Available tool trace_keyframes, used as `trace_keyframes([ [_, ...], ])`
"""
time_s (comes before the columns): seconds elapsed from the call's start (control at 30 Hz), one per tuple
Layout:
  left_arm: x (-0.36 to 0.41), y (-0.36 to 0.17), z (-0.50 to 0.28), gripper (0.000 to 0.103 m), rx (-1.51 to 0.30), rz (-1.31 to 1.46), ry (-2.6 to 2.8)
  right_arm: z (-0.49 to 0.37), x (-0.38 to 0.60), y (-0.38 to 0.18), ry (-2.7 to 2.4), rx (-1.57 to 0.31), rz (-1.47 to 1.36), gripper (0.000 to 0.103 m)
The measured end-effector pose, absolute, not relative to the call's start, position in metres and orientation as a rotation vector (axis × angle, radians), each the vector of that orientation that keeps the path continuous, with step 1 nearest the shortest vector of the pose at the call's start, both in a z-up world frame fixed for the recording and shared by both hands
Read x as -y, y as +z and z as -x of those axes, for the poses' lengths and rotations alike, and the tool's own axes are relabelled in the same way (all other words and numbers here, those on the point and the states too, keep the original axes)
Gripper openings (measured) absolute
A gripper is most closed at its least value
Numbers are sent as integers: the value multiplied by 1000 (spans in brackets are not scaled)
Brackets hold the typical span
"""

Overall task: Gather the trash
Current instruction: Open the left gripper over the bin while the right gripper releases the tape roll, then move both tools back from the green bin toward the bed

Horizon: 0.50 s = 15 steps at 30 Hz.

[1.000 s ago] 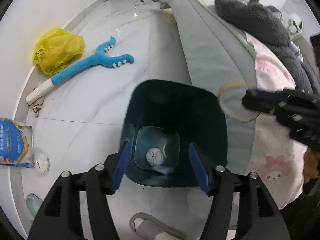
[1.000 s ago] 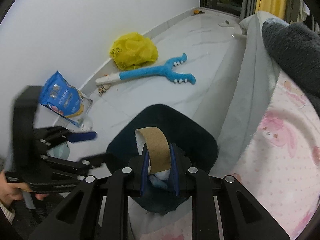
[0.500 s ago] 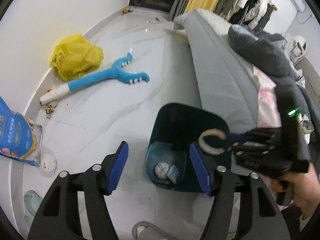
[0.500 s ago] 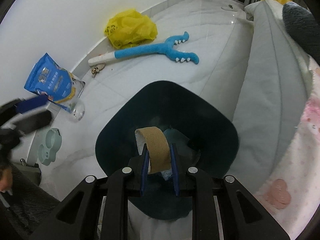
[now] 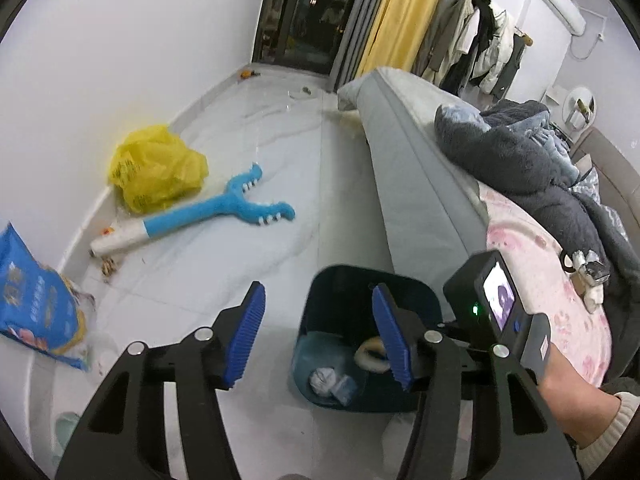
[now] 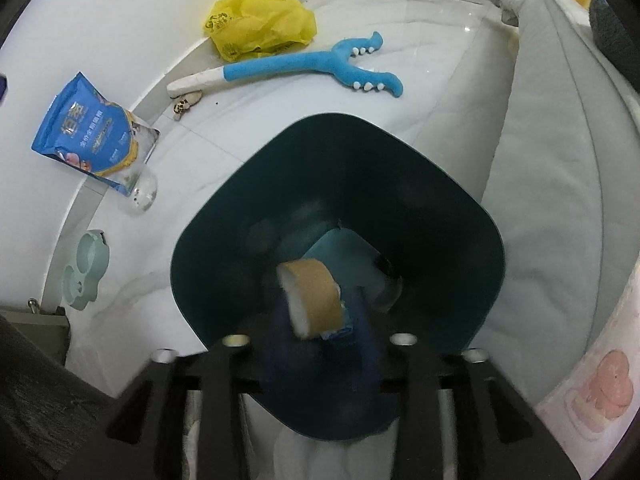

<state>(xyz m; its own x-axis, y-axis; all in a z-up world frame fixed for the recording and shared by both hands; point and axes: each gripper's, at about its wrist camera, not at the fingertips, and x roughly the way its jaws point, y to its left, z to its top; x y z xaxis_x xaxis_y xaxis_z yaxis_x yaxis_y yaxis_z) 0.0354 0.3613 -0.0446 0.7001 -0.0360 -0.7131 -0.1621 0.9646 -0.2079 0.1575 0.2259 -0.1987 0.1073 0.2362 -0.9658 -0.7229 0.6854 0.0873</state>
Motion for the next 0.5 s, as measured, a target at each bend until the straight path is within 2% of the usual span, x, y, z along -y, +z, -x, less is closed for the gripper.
trace_keyframes([
  [0.1,-363,-32,-31,64,-739,285,48,-157,-220,-195,744,-1267,468,44],
  [0.33,-358,-19,-32,65,-695,271,61,-155,-208,-172,764,-1219,440,44],
  [0.5,-346,-10,-36,69,-669,269,42,-152,-195,-148,788,-1164,417,50],
])
